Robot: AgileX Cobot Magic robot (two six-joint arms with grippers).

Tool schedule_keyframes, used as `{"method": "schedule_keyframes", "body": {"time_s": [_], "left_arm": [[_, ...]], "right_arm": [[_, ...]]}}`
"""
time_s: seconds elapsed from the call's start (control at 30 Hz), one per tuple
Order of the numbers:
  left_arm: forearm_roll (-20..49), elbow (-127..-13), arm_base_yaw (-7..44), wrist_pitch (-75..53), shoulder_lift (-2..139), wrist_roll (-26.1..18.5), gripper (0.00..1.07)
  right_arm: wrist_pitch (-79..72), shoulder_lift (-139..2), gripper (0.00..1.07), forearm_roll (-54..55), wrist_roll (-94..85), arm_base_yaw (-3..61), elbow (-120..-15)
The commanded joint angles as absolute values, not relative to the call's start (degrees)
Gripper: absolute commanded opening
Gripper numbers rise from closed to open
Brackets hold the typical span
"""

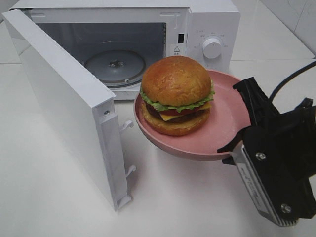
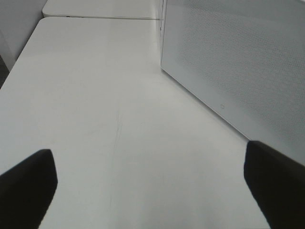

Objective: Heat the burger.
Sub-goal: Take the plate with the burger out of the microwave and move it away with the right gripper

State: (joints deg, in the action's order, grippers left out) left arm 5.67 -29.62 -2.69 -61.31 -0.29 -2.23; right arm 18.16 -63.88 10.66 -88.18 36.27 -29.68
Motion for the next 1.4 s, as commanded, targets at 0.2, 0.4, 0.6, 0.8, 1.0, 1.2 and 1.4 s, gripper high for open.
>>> {"method": "schedule_keyframes", "body": {"time_s": [0.2, 0.4, 0.6, 0.8, 1.0, 1.2, 1.4], "left_arm": [[5.9, -29.6, -3.0, -61.4, -1.3, -2.1, 1.00], [5.9, -29.6, -3.0, -61.4, -1.3, -2.1, 1.00], [5.9, -29.6, -3.0, -61.4, -1.3, -2.1, 1.00], [5.9, -29.6, -3.0, -61.4, -1.3, -2.1, 1.00], [5.9, -29.6, -3.0, -61.4, -1.3, -2.1, 1.00], [5.9, -29.6, -3.0, -61.4, -1.3, -2.1, 1.00], [5.9, -29.6, -3.0, -61.4, -1.3, -2.1, 1.00]], "right_arm": [[19.6, -55.9, 0.00, 8.1, -84.9, 36.0, -27.4], [24.6, -49.8, 0.00, 1.9, -77.3, 36.0, -26.5], [29.8, -45.0, 0.00, -4.0, -69.3, 36.0, -26.5], [33.3, -41.2, 0.00, -8.8, -62.3, 36.0, -26.5], [35.2, -39.2, 0.00, -13.3, -56.8, 36.0, -26.5], [38.0, -39.2, 0.00, -20.5, -45.6, 36.0, -26.5], [40.0, -39.2, 0.00, -27.8, -34.9, 36.0, -26.5]]}}
